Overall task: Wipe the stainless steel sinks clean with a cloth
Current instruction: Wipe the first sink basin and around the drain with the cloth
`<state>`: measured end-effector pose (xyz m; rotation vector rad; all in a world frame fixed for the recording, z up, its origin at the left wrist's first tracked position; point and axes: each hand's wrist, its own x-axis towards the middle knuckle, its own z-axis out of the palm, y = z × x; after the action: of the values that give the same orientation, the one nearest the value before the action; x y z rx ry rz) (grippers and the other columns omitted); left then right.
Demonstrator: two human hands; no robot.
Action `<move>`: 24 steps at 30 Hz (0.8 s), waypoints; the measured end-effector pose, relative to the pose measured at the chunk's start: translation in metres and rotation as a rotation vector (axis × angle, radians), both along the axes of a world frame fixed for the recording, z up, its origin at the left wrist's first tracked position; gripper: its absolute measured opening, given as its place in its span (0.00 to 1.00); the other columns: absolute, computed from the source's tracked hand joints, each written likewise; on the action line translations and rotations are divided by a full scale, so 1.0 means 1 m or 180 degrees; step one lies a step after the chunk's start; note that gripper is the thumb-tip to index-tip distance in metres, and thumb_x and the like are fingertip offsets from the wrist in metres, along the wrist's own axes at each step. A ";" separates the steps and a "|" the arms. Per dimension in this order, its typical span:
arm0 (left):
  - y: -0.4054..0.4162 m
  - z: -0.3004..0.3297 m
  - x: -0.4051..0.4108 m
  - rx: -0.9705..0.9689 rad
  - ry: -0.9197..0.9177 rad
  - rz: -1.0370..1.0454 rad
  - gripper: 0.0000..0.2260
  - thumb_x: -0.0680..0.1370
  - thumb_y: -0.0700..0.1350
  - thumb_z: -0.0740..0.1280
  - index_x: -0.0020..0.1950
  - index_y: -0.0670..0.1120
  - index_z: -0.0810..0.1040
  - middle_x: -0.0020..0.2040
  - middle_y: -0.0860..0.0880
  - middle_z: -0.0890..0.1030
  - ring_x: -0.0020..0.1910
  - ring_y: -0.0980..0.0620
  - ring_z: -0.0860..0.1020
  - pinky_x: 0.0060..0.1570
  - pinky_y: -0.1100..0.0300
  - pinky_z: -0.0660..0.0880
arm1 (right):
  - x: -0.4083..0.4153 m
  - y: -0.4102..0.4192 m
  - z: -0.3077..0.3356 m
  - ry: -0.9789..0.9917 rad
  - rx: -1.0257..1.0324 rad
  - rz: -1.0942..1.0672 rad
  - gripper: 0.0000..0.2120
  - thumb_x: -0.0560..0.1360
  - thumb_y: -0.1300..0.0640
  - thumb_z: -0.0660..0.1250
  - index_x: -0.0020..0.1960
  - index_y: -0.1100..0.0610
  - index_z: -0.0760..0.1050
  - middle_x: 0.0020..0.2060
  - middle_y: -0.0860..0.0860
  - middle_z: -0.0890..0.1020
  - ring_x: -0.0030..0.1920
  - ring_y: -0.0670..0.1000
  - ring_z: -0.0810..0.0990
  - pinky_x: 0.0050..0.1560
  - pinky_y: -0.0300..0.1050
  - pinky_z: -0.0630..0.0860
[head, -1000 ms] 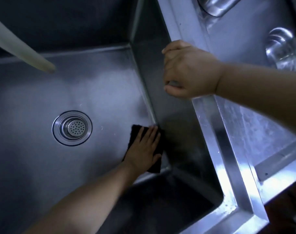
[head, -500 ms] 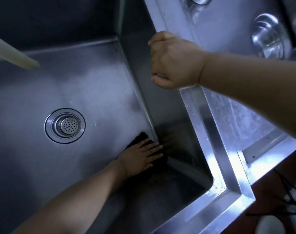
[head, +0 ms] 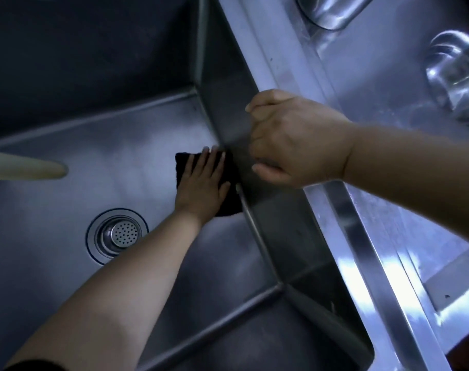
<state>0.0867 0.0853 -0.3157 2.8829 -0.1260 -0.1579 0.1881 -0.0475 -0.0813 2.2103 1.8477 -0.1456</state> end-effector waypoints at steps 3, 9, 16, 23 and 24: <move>0.014 0.000 0.041 0.0000 -0.0026 0.0377 0.28 0.80 0.55 0.49 0.77 0.44 0.50 0.77 0.45 0.55 0.76 0.46 0.50 0.74 0.48 0.43 | 0.000 0.000 -0.001 0.0002 0.0046 0.0014 0.19 0.75 0.50 0.54 0.35 0.57 0.78 0.32 0.54 0.79 0.41 0.57 0.75 0.70 0.48 0.62; 0.054 0.004 0.107 0.0061 -0.0075 0.0631 0.28 0.80 0.53 0.54 0.77 0.43 0.53 0.77 0.43 0.56 0.76 0.44 0.52 0.73 0.47 0.45 | 0.002 0.001 -0.001 0.0116 0.0206 -0.0003 0.15 0.74 0.52 0.59 0.32 0.56 0.76 0.30 0.53 0.78 0.39 0.57 0.75 0.69 0.48 0.63; 0.087 0.000 0.089 0.0285 -0.0048 0.0534 0.28 0.79 0.57 0.51 0.77 0.48 0.52 0.78 0.44 0.54 0.76 0.45 0.48 0.73 0.47 0.41 | 0.003 -0.001 0.002 0.0107 0.0046 -0.0067 0.17 0.75 0.50 0.58 0.34 0.56 0.78 0.31 0.53 0.79 0.42 0.55 0.76 0.71 0.47 0.60; 0.151 0.012 0.011 0.0394 0.0031 0.0712 0.29 0.78 0.54 0.57 0.76 0.45 0.56 0.76 0.42 0.59 0.75 0.43 0.55 0.73 0.45 0.44 | -0.003 0.001 0.005 -0.0019 0.0018 -0.0055 0.18 0.75 0.51 0.55 0.33 0.57 0.78 0.30 0.53 0.78 0.40 0.55 0.75 0.70 0.47 0.61; 0.161 0.013 -0.001 0.0398 0.0087 0.0797 0.29 0.78 0.54 0.57 0.76 0.44 0.56 0.76 0.41 0.59 0.75 0.42 0.55 0.73 0.45 0.45 | -0.004 0.002 0.006 -0.0037 0.0016 -0.0047 0.18 0.75 0.52 0.55 0.33 0.57 0.78 0.30 0.53 0.78 0.40 0.56 0.75 0.70 0.47 0.61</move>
<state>0.0858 0.2461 -0.3025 2.9861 0.2578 -0.1629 0.1842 -0.0455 -0.0757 2.2237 1.8280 -0.1306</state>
